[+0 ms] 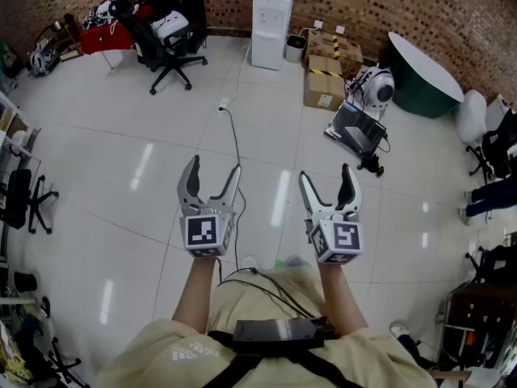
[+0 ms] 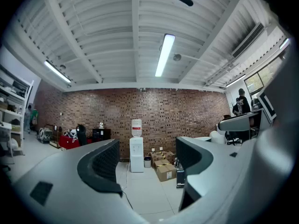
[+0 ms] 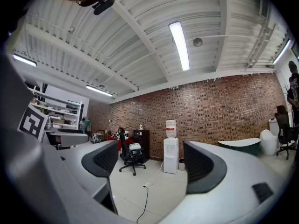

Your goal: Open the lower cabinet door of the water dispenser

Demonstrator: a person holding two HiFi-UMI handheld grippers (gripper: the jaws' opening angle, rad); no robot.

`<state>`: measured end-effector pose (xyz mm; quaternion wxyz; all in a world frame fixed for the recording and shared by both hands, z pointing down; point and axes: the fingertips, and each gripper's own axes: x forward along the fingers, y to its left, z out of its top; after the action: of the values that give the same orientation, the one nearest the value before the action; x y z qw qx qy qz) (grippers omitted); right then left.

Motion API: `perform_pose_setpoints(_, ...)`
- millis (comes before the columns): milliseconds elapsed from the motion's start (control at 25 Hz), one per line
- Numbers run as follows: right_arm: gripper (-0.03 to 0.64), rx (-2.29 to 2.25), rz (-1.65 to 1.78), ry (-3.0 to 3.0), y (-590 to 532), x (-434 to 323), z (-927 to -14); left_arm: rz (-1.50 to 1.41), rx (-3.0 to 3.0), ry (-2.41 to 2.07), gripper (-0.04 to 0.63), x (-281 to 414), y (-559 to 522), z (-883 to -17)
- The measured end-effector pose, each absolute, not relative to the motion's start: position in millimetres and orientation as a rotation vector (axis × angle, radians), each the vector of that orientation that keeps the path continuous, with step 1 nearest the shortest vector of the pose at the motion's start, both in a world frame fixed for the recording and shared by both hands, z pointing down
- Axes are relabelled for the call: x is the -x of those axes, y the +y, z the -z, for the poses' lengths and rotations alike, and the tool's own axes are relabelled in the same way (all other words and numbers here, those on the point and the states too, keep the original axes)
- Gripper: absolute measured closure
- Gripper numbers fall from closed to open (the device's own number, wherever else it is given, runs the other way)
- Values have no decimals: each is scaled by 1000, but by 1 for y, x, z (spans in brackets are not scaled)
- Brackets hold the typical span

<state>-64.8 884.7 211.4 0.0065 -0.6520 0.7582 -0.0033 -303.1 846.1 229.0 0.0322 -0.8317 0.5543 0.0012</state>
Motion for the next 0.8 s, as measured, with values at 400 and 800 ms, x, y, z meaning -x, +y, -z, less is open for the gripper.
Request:
perform_pose_setpoints(400, 161, 2025, 72, 2425, 860, 74, -224, -15, 2630, 1748, 222, 292, 827, -228)
perform_pose_setpoints(800, 161, 1848, 74, 2463, 738, 60, -216, 33, 2524, 1783, 224, 276, 733, -229)
